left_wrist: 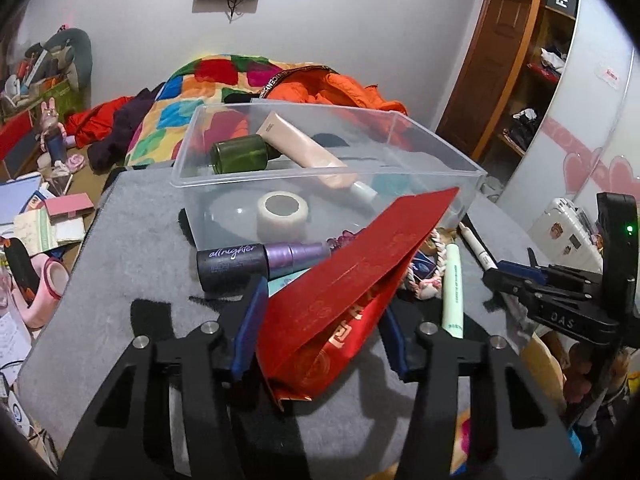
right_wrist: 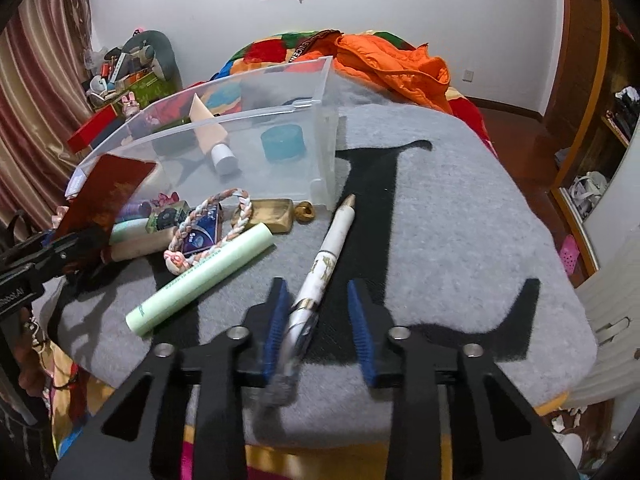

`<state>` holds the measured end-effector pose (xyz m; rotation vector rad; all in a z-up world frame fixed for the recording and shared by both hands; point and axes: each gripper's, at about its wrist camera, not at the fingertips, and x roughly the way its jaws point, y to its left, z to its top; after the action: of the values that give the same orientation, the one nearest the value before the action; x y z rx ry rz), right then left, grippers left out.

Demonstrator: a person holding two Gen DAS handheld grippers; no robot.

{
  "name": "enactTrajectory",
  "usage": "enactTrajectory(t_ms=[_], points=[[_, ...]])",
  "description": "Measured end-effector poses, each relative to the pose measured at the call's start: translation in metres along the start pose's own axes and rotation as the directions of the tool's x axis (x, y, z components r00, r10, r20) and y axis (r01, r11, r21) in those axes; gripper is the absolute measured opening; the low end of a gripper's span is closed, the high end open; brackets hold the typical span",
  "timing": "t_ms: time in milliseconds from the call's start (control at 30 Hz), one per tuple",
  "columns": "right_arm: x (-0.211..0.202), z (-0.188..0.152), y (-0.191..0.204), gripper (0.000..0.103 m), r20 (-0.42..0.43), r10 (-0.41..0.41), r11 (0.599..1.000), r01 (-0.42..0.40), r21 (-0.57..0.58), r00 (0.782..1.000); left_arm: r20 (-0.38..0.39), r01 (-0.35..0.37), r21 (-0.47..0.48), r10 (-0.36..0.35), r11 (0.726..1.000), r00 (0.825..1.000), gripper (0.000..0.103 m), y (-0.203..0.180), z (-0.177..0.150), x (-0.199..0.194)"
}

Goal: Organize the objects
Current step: 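Grasp the red packet with the left gripper while the right gripper grasps the white pen, then carry the red packet and white pen into the clear box and release both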

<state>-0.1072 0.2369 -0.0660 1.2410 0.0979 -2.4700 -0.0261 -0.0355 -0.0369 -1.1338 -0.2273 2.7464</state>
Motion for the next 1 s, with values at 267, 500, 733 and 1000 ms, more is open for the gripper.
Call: enactTrajectory(t_ms=[267, 500, 733, 1000], points=[[0.005, 0.004, 0.0, 0.018, 0.014, -0.025, 1.0, 0.025, 0.016, 1.0, 0.0, -0.045, -0.009, 0.045, 0.999, 0.999, 0.052, 0.002, -0.005, 0.008], [-0.001, 0.0, -0.006, 0.01, 0.045, -0.035, 0.998, 0.033, 0.047, 0.998, 0.022, -0.046, -0.041, 0.047, 0.998, 0.999, 0.036, 0.004, -0.01, 0.002], [-0.018, 0.002, -0.011, 0.01, 0.094, -0.041, 0.997, 0.034, 0.072, 0.995, 0.057, -0.055, -0.03, 0.057, 0.998, 0.997, 0.027, -0.002, -0.014, -0.019], [-0.043, 0.009, -0.015, 0.01, 0.163, -0.044, 0.994, 0.027, 0.105, 0.986, 0.116, -0.046, -0.031, 0.049, 0.998, 0.992, 0.026, -0.009, -0.008, -0.042]])
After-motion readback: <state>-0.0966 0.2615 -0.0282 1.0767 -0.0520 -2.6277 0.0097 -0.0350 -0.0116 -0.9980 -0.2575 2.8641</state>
